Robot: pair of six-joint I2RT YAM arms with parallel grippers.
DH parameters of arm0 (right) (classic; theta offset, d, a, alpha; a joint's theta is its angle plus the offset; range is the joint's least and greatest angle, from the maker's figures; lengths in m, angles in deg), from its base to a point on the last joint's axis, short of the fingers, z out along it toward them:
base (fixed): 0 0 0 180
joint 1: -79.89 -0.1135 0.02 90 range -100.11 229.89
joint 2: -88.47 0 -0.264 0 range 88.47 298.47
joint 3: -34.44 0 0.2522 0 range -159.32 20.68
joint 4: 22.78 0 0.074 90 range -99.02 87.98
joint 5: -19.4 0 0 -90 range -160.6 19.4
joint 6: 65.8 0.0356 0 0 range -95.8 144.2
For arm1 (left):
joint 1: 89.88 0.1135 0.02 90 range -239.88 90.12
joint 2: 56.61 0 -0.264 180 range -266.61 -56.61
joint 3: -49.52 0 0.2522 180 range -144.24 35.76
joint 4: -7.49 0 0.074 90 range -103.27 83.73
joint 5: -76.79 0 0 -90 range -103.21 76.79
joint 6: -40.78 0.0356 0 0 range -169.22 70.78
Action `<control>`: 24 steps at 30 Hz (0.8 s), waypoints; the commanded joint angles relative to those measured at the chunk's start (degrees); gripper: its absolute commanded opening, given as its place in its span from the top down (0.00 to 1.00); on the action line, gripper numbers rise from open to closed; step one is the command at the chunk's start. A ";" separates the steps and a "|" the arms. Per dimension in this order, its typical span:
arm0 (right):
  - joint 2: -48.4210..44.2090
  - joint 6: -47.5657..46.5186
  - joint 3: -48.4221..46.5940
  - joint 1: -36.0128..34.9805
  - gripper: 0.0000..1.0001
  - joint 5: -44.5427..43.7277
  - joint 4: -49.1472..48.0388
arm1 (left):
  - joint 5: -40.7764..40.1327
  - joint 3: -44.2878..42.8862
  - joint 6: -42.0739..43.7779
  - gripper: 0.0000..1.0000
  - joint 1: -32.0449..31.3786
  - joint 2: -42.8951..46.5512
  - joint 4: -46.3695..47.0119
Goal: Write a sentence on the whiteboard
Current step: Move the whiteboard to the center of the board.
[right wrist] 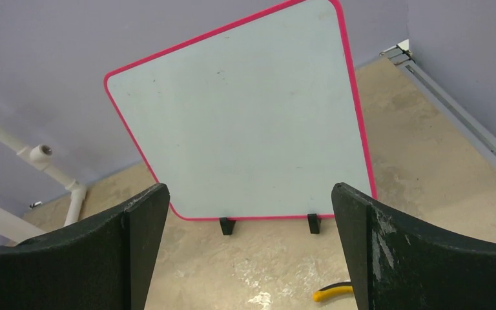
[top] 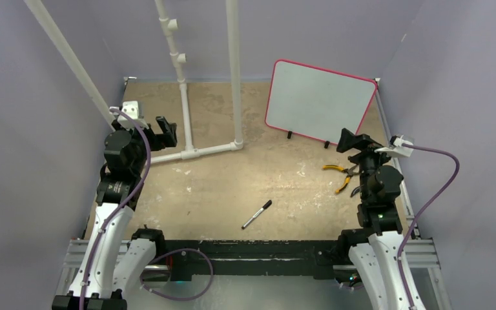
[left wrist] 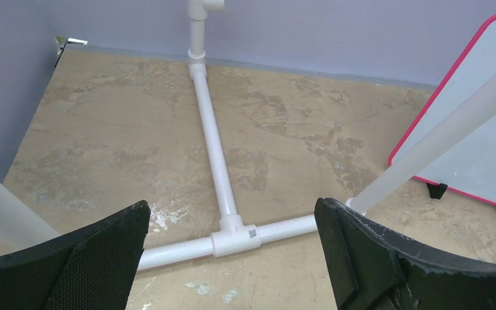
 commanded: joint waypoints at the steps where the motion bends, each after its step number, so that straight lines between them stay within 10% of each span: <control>1: 0.03 1.05 -1.86 0.04 0.01 1.42 -0.66 | 0.41 -0.38 -2.16 0.01 0.32 -0.50 2.22; 17: 22.99 2.48 -1.86 -3.25 0.17 12.25 -8.47 | 2.18 1.00 -1.48 0.01 0.32 -2.53 1.32; 24: 39.70 8.33 -4.27 -14.68 0.25 0.36 -17.25 | 1.92 0.46 -1.76 0.01 0.31 -4.04 0.23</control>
